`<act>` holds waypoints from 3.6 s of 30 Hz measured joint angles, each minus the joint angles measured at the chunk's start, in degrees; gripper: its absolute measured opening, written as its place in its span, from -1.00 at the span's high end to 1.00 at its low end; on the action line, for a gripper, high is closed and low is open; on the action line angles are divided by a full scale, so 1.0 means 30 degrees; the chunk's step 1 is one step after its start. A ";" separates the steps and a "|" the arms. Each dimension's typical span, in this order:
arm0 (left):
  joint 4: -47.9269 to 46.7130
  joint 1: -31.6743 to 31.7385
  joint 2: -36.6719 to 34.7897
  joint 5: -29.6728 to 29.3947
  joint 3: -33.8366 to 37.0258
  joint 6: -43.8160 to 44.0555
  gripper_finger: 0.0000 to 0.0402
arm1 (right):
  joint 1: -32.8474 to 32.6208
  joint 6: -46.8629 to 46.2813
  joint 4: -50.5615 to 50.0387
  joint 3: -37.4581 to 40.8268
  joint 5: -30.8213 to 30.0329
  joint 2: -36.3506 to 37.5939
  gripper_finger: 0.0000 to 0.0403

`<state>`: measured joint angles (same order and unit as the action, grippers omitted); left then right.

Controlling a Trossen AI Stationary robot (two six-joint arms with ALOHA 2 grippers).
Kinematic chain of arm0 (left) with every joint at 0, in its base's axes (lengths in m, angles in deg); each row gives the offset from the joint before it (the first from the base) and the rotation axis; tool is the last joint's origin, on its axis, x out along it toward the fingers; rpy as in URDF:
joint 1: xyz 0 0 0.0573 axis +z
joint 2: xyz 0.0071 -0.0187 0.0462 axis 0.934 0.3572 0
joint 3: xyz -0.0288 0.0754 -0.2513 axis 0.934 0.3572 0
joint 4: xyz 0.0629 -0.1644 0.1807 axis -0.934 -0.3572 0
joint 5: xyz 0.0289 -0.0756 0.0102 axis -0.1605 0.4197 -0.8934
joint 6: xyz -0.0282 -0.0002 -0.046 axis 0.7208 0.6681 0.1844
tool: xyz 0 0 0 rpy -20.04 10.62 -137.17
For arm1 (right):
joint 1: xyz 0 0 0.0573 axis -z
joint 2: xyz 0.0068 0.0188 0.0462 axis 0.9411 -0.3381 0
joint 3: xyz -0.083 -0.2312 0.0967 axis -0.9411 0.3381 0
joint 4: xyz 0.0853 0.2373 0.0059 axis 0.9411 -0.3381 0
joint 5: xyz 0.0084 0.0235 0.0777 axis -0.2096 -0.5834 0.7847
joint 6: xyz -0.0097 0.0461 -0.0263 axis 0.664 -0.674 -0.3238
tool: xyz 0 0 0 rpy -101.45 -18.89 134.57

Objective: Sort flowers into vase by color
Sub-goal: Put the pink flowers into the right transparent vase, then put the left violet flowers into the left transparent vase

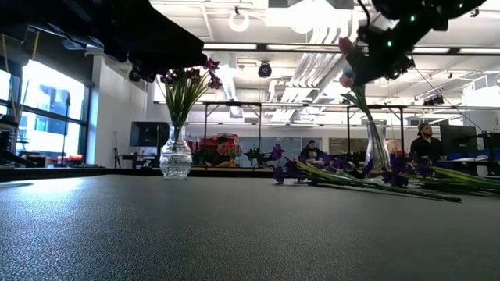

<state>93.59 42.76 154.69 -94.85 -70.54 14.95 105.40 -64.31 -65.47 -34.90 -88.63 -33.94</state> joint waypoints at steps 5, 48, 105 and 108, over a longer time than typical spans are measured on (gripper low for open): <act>0.0000 0.0011 0.0000 0.0000 -0.0007 0.0000 0.35 | 0.1036 -0.1182 -0.0728 0.0467 0.1574 0.0000 0.83; -0.4473 -0.2529 -0.2389 -0.5447 0.0000 0.0182 0.35 | -1.5886 -0.8146 0.2939 0.5671 0.0057 -0.0251 0.38; -0.5547 -0.4147 -0.2470 -0.5657 0.0000 0.0010 0.35 | -1.7923 -1.0827 0.9628 -0.0925 -0.3691 -1.4365 0.97; -0.5578 -0.4822 -0.2580 -0.6293 0.0000 -0.0050 0.35 | -1.8754 -0.9458 0.9905 -0.0925 -0.4916 -1.3229 0.99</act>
<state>76.85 28.29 146.95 -113.73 -70.54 14.80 49.13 -92.68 -35.75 -37.67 -103.38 -73.63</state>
